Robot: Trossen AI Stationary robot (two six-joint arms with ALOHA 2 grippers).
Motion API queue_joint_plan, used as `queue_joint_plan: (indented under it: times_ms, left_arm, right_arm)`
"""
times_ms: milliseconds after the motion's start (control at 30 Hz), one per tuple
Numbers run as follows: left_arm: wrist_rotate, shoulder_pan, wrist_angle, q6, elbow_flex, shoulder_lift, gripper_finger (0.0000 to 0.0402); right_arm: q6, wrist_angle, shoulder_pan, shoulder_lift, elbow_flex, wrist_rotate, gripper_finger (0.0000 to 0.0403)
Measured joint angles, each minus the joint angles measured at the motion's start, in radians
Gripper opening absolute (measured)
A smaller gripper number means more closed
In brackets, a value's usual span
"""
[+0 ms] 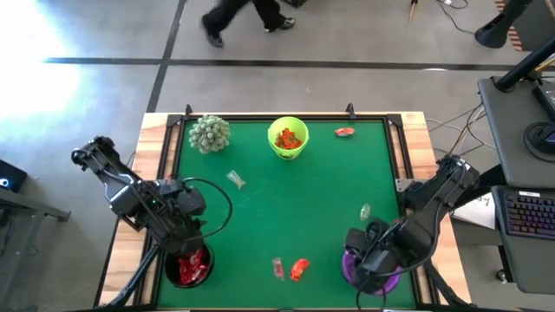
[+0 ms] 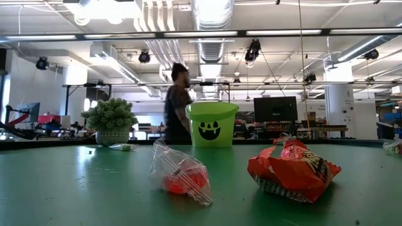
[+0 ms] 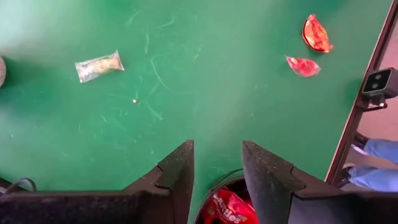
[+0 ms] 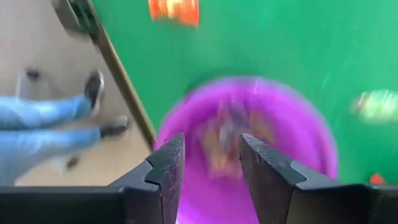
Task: Organize candy in baskets
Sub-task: Put the orange candy into the green bucket
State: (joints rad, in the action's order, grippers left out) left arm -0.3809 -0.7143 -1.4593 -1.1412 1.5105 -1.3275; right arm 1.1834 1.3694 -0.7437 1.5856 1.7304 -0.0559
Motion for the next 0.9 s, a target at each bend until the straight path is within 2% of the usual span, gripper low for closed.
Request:
queue_joint_plan:
  times_ms: [100,200,300,367,500,667,900]
  left_arm:
    - [0.000,0.000,0.000,0.029,0.000,-0.007,0.0117]
    - [0.000,0.000,0.001,0.062,0.000,-0.012,0.0117]
    - [0.000,0.000,0.001,0.087,0.000,-0.014,0.0117]
    - [0.000,0.000,0.001,0.090,0.000,-0.014,0.0117]
    - [0.000,0.000,0.001,0.121,0.000,-0.014,0.0117]
    - [0.000,-0.001,0.001,0.127,0.000,-0.014,0.0117]
    - [0.000,-0.011,0.000,0.164,0.000,-0.014,0.0117]
  right_arm:
    - [-0.075,-0.033,0.012,0.000,0.034,-0.147,0.0145]
    - [-0.220,-0.086,0.026,0.000,0.046,-0.257,0.0142]
    - [-0.353,-0.147,0.055,0.000,0.048,-0.294,0.0141]
    - [-0.362,-0.180,0.070,0.000,0.048,-0.310,0.0142]
    - [-0.375,-0.259,0.098,0.001,0.044,-0.308,0.0141]
    - [-0.487,-0.378,0.151,0.035,0.041,-0.197,0.0144]
    - [-0.690,-0.536,0.199,0.115,0.042,-0.180,0.0128]
